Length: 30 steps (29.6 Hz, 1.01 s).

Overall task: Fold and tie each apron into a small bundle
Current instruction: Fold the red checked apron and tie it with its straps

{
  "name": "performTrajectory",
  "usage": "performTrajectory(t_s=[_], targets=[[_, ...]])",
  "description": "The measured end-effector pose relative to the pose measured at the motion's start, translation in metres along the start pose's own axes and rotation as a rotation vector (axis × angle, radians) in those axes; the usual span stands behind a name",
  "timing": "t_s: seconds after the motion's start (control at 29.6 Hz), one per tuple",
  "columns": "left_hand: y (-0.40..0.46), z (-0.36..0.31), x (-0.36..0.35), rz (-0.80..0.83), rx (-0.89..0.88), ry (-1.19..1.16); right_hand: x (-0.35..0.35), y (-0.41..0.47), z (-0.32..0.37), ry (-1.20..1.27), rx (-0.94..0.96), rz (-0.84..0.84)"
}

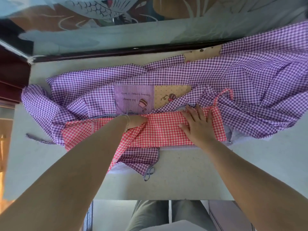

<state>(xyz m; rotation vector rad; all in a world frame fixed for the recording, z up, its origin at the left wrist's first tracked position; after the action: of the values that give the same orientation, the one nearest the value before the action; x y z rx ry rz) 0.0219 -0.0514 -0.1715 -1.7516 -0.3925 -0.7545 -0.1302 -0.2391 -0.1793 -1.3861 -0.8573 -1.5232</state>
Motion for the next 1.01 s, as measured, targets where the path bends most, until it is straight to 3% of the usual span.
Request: performTrajectory(t_s=[0.14, 0.27, 0.37, 0.47, 0.54, 0.61, 0.68, 0.81, 0.95, 1.01], targets=[[-0.002, 0.000, 0.005, -0.065, 0.025, 0.054, -0.003, 0.003, 0.001, -0.025, -0.054, 0.003], [-0.015, 0.016, 0.029, -0.450, -0.068, 0.287, 0.008, 0.011, 0.015, -0.060, -0.163, -0.042], [-0.025, 0.024, 0.021, -0.563, -0.194, 0.167, 0.016, 0.015, 0.031, -0.042, -0.317, -0.113], [-0.025, 0.023, 0.020, -0.610, -0.181, 0.110, 0.023, 0.018, 0.048, 0.083, -0.430, -0.228], [-0.022, 0.021, 0.022, -0.633, -0.150, 0.128, 0.027, 0.020, 0.069, 0.181, -0.336, -0.310], [-0.020, 0.018, 0.023, -0.643, -0.147, 0.166, 0.026, 0.019, 0.100, 0.238, -0.123, -0.352], [-0.019, 0.017, 0.023, -0.655, -0.152, 0.200, 0.016, 0.020, 0.127, 0.272, 0.056, -0.270], [-0.025, 0.018, 0.019, -0.719, -0.161, 0.240, -0.017, 0.020, 0.146, 0.142, 0.130, 0.042], [-0.038, 0.032, 0.017, -0.670, -0.146, 0.335, -0.025, 0.018, 0.145, 0.053, 0.143, 0.098], [-0.038, 0.065, 0.023, -0.564, -0.024, 0.335, -0.027, 0.017, 0.145, 0.050, 0.129, 0.125]])
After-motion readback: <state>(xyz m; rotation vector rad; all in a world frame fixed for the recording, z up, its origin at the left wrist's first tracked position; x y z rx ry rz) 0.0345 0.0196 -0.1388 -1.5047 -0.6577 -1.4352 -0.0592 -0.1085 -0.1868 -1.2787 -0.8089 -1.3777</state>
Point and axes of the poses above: each hand's wrist, its own y-axis towards the middle knuckle, its own x-axis out of the back of the hand, z = x × y, the point moved 8 cm from there along y, towards the middle knuckle, and after that the axes turned 15 degrees about -z, right-handed, at the moved point
